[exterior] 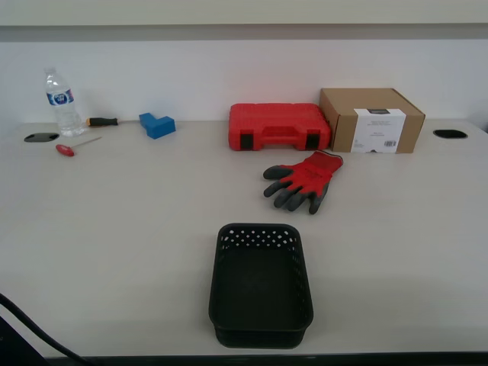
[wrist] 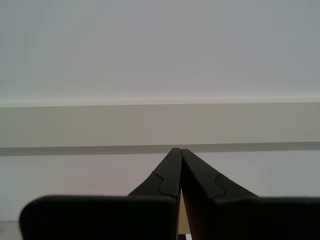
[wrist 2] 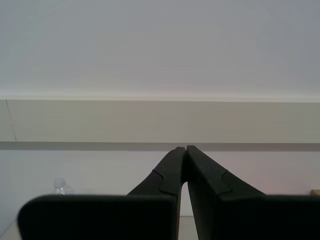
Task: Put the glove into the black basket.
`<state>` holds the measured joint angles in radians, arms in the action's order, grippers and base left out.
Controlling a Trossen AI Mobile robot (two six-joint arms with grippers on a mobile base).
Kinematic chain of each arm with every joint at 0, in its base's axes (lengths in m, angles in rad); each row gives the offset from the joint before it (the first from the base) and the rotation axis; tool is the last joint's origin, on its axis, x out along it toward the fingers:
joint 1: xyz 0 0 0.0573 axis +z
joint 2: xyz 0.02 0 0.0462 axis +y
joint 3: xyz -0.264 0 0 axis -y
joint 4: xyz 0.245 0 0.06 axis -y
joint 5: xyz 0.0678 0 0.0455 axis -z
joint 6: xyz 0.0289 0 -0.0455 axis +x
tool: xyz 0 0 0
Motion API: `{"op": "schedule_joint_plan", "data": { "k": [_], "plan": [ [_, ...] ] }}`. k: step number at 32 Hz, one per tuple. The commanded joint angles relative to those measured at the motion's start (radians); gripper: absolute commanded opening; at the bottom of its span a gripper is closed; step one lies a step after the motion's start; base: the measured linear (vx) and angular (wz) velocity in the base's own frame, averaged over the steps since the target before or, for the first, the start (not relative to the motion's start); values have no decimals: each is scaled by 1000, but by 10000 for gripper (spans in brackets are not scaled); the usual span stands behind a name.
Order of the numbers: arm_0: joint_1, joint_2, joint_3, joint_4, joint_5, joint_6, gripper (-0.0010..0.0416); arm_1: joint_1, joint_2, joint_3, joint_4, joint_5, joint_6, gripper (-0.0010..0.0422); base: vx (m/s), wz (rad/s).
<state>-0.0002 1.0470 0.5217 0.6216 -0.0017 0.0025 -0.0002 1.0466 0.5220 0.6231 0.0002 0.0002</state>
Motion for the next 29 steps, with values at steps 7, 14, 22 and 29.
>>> {"op": "schedule_joint_plan", "data": {
  "k": [7, 14, 22, 29],
  "plan": [
    [0, 0, 1, -2, -1, -2, 1, 0, 0, 2, -4, -3, 0, 0, 0, 0],
    [0, 0, 1, -2, -1, -2, 1, 0, 0, 2, -4, -3, 0, 0, 0, 0],
    [0, 0, 1, -2, -1, -2, 1, 0, 0, 2, -4, -3, 0, 0, 0, 0],
    [0, 0, 1, -2, -1, -2, 1, 0, 0, 2, -4, -3, 0, 0, 0, 0]
  ]
}}
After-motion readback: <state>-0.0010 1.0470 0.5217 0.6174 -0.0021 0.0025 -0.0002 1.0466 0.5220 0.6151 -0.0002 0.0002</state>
